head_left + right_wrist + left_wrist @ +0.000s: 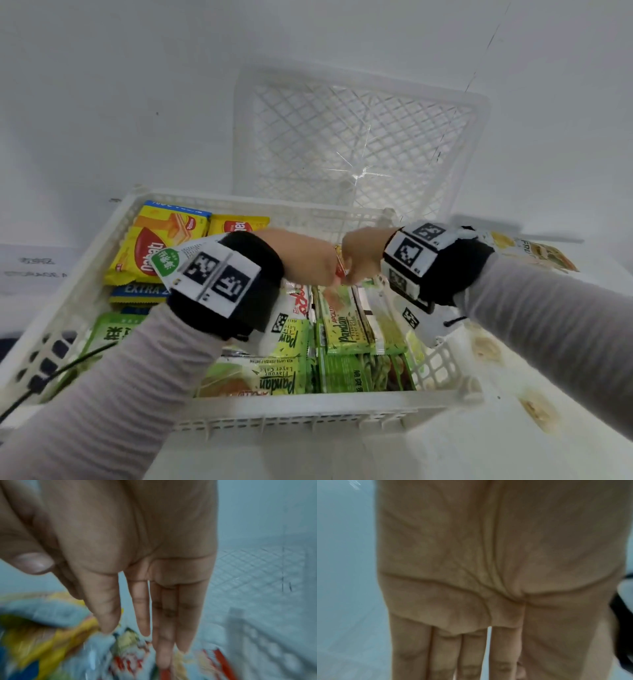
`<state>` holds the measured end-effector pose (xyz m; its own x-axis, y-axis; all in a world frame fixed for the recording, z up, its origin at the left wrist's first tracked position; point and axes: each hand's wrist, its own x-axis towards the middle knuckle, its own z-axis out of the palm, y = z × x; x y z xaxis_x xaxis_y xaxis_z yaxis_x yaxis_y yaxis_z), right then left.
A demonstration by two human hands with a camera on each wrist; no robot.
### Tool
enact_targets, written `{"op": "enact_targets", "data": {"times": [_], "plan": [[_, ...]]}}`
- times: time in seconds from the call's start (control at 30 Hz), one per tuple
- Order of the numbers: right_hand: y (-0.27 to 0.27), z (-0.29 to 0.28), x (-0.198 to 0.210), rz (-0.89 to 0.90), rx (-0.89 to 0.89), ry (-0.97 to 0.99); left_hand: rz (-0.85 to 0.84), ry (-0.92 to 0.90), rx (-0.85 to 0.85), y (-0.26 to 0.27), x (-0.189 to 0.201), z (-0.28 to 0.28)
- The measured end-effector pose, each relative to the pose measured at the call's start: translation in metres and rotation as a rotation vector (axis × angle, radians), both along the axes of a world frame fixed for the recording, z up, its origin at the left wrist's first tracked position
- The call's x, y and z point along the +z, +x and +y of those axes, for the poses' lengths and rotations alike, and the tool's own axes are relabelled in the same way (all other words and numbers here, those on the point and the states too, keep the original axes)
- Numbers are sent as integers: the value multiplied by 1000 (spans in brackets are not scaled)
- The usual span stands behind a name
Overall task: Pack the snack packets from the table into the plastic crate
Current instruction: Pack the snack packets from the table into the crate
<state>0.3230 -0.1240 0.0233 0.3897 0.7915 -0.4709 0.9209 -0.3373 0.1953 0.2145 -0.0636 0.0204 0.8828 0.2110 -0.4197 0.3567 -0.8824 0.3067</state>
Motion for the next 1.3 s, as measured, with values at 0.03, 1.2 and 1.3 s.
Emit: {"op": "enact_targets", "data": {"times": [0.03,1.2,1.3], "plan": [[2,4,1,59,-28,82,-47,-17,38,-8,9,10],[-1,57,-81,1164,-756,764,-768,-59,722,-82,-39,98],[2,54,-76,1320,-773,743,-858,-151,757,-77,-36,93]]}}
